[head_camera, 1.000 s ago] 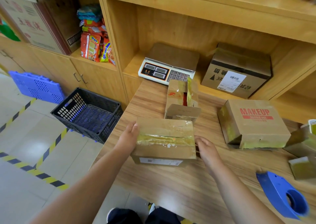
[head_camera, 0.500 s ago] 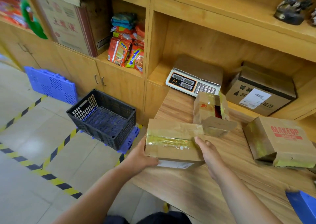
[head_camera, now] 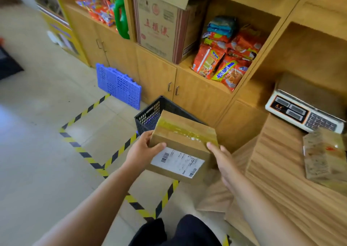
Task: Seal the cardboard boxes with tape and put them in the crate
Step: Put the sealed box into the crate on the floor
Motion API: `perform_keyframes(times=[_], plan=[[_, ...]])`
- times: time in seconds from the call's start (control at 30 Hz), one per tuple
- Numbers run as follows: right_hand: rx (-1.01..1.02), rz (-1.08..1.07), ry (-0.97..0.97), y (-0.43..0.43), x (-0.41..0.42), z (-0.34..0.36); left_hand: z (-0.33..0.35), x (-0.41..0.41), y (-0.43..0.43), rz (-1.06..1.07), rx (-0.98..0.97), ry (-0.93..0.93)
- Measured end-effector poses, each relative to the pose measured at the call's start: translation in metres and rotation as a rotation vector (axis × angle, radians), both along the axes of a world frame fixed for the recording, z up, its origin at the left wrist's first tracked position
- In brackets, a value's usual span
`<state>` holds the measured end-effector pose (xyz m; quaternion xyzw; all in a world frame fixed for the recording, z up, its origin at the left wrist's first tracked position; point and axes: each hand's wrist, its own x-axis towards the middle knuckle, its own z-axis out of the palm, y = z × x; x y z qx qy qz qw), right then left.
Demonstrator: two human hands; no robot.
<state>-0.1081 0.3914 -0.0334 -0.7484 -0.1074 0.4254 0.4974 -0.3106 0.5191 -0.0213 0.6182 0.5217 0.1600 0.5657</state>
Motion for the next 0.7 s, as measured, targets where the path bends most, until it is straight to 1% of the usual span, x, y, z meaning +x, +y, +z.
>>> perform_keyframes(times=[0.07,0.2,0.3,0.4,0.53,0.7], plan=[[0.003,-0.009,0.013,0.024,-0.009,-0.005,-0.004,-0.007,0.023,0.042,-0.021,0.027],[0.000,-0.021,0.011,0.068,-0.011,-0.019,-0.024,-0.008,0.063,0.105,-0.101,0.025],[-0.017,-0.042,0.022,0.100,-0.005,-0.032,-0.038,0.002,0.096,0.121,-0.103,0.056],[-0.021,-0.082,0.053,0.135,0.006,-0.051,-0.052,0.014,0.135,0.098,-0.066,0.122],[-0.050,-0.089,0.083,0.203,0.022,-0.072,-0.066,0.044,0.206,0.159,-0.021,0.220],[-0.150,-0.056,0.045,0.275,0.045,-0.099,-0.091,0.084,0.285,0.130,-0.041,0.361]])
